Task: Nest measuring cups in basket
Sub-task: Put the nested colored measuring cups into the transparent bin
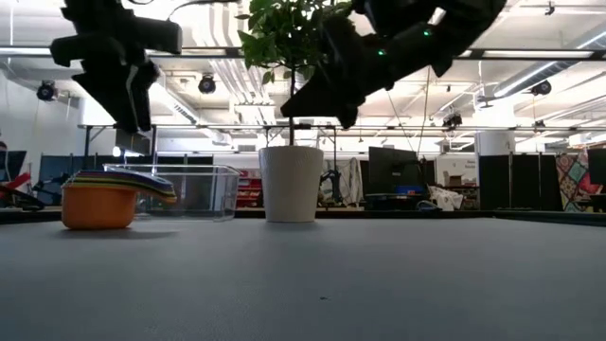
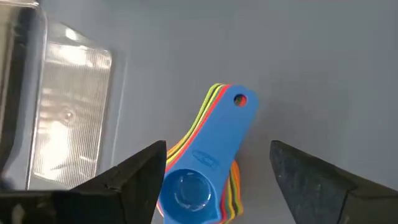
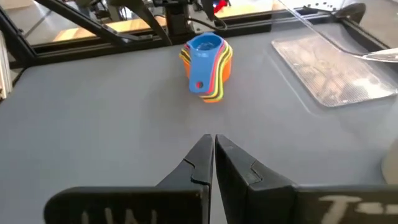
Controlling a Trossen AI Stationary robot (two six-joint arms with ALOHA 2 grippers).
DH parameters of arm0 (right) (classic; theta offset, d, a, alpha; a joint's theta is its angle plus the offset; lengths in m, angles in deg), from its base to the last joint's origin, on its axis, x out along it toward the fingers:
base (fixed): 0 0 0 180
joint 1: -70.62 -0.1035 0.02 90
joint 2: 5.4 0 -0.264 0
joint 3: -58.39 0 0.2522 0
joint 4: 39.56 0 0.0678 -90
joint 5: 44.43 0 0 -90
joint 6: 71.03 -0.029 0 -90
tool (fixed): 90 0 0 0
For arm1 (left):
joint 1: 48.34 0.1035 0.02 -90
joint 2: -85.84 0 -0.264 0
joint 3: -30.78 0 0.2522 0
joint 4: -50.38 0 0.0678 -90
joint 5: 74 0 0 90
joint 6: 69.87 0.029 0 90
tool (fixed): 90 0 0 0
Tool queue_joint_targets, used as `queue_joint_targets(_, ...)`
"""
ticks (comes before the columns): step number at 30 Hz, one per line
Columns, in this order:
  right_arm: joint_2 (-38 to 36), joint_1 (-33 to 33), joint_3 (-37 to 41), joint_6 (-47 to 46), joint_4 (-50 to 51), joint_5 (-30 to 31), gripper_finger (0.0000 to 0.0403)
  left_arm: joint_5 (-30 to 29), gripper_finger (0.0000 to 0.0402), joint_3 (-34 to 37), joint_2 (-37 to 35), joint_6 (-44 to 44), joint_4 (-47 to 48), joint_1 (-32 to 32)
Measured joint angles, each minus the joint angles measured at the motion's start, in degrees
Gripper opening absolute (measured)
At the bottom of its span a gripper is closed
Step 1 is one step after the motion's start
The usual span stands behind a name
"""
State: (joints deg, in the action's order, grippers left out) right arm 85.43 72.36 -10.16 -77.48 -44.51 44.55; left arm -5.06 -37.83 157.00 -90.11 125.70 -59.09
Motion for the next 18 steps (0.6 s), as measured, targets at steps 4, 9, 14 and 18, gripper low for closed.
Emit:
queue_joint_targets(4, -1.47, -0.02, 1.46, -0.01, -0.34, 0.15, 0.0008, 2.16, 0.0283, 0.00, 0.00, 4.70, -0.57, 3.64)
queue_joint_targets(9, -1.25, -0.13, 1.69, 0.02, -0.08, 0.15, 0.0008, 2.19, 0.0313, 0.02, 0.70, 10.49, -4.25, 5.58)
queue_joint_targets(14, -1.25, -0.13, 1.69, 0.28, -0.03, 0.15, 0.0008, 4.42, 0.0339, 0.02, 3.67, 14.84, -5.47, 6.60)
queue_joint_targets(18, -1.25, -0.13, 1.69, 0.38, 0.19, 0.15, 0.0008, 8.05, 0.0341, 0.09, 7.56, 15.77, -5.42, 8.22)
